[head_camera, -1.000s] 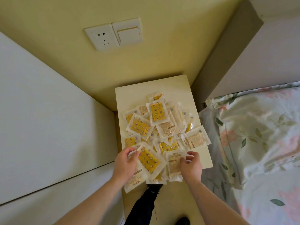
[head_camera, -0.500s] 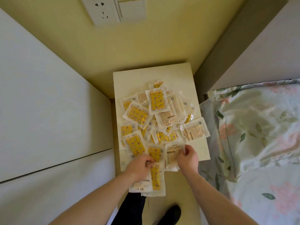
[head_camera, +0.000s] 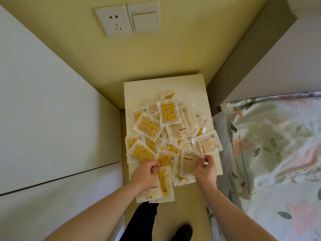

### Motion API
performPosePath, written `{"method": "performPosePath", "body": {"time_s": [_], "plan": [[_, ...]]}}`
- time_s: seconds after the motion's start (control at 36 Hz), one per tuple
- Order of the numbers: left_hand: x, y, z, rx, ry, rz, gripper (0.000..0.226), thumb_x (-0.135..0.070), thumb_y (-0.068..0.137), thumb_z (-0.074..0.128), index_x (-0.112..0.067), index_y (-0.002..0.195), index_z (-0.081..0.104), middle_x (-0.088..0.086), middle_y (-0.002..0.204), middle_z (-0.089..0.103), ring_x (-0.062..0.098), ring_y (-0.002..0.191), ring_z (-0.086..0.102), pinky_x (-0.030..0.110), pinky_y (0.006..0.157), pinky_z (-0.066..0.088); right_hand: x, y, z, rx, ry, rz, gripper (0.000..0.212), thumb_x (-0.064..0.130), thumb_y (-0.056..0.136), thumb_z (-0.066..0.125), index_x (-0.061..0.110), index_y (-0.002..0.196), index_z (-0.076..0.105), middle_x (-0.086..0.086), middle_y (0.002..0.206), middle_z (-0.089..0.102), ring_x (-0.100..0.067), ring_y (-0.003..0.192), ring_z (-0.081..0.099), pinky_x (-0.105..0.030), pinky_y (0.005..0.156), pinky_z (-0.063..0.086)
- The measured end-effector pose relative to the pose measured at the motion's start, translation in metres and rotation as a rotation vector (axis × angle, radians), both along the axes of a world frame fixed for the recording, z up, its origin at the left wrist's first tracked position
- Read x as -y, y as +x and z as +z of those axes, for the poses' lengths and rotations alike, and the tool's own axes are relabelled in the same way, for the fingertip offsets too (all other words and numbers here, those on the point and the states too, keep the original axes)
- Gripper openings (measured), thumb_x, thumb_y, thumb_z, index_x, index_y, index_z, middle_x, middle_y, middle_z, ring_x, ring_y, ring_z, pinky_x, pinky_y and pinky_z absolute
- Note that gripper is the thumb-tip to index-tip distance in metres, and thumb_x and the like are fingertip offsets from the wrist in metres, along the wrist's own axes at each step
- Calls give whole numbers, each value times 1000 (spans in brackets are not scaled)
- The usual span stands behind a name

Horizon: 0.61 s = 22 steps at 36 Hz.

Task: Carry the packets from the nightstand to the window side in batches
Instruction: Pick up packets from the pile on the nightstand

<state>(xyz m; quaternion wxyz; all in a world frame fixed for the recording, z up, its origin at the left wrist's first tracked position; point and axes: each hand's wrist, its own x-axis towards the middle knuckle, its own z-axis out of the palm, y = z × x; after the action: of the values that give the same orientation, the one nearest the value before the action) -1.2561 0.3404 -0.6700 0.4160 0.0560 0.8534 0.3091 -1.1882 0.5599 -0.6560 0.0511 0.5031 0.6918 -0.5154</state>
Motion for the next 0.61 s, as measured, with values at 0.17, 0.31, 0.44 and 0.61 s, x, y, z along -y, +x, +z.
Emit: {"method": "performPosePath", "body": {"time_s": [0.17,0.31,0.44,0.61], "plan": [[16,3,18,-26,-47,77,19,-41,102,51,-41,116,64,-19,100,67,6,84,66,31,78,58,-2,7,19,-15,64,-89,7,18,103,51,16,105,57,1,98,65,-15,87,65,-26,66,49],[21,3,30,-16,-79,65,19,-39,102,51,-39,115,65,-20,98,65,7,86,66,30,78,57,-5,20,36,17,83,-126,7,18,103,50,21,103,56,-1,99,66,-18,86,64,-31,69,49],[12,0,61,-50,-81,26,21,-38,103,49,-36,116,65,-18,91,67,9,77,66,30,72,56,-5,35,77,16,108,-175,7,17,102,52,16,106,57,0,94,64,-10,81,60,-22,61,43],[-10,-5,137,-169,8,-25,17,-40,103,48,-35,108,64,-9,67,64,5,48,51,26,51,43,-6,60,158,-60,134,-226,11,15,101,54,22,93,57,3,88,65,-14,80,63,-20,59,44]]}}
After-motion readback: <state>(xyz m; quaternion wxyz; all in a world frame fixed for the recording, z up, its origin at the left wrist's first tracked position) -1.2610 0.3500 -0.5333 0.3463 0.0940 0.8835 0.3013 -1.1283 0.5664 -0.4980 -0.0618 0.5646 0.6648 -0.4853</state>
